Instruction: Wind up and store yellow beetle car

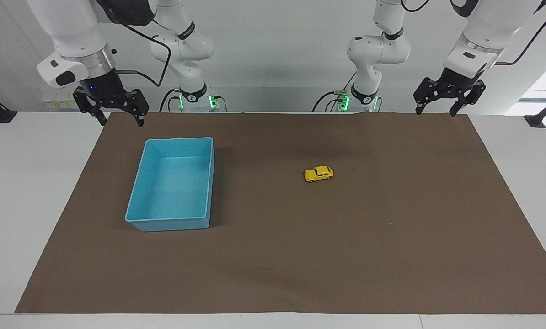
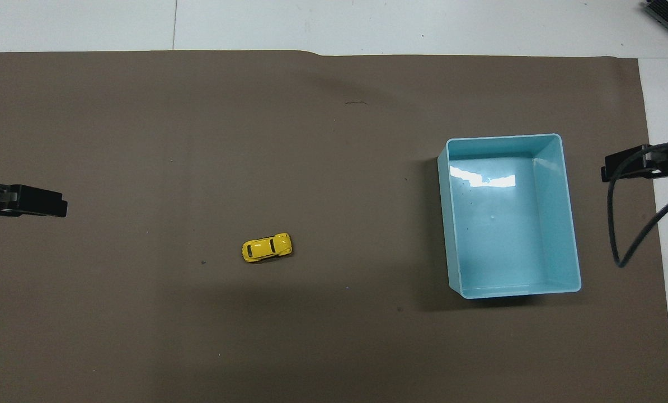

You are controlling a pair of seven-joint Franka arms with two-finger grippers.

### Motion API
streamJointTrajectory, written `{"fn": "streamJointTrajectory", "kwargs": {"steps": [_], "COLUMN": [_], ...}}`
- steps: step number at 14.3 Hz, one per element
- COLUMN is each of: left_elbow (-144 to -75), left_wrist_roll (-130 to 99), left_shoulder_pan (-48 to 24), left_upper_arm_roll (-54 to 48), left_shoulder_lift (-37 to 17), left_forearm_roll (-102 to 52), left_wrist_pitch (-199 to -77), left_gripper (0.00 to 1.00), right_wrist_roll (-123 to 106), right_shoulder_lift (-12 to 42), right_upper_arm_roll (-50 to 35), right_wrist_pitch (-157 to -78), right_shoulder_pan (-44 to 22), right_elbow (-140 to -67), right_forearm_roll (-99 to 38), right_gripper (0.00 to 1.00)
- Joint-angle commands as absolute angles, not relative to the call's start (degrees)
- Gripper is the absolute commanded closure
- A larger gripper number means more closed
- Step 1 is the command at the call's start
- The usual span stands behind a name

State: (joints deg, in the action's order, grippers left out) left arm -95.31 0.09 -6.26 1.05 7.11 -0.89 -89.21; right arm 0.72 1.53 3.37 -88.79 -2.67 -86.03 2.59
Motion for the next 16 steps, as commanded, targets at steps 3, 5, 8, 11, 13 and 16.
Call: {"fn": "streamJointTrajectory", "kwargs": {"steps": [3,5,8,11,13,16], "left_elbow": [-95.2,-95.4,-95.6,-97.2,-98.3,-99.8], "left_wrist_roll": [-1.4,-6.8,-14.1,-27.0,-35.6,-48.3], "left_shoulder_pan": [-5.2,-4.8,-5.0,-5.7,-6.8,-7.8], "left_upper_arm_roll": [0.6,0.6,0.5,0.2,0.1,0.1], "left_shoulder_lift": [7.3,7.5,6.9,6.7,6.6,6.1], "left_forearm_roll": [-1.1,-1.2,-1.2,-1.7,-1.9,-3.5], "left_wrist_pitch": [-89.5,-89.5,-89.5,-90.4,-91.1,-92.4], "left_gripper": [0.0,0.0,0.0,0.0,0.0,0.0], "right_wrist_roll": [-0.6,-0.6,-0.6,-0.6,-0.6,-0.6], "right_shoulder_lift": [0.7,0.7,0.7,0.7,0.7,0.7], "right_upper_arm_roll": [3.1,3.1,3.1,3.1,3.1,3.1], "right_wrist_pitch": [-88.9,-88.9,-88.9,-88.9,-88.9,-88.9], "right_shoulder_pan": [-2.2,-2.2,-2.2,-2.2,-2.2,-2.2], "right_elbow": [-87.0,-87.0,-87.0,-87.0,-87.0,-87.0], "right_forearm_roll": [2.9,2.9,2.9,2.9,2.9,2.9], "right_gripper": [0.0,0.0,0.0,0.0,0.0,0.0]}}
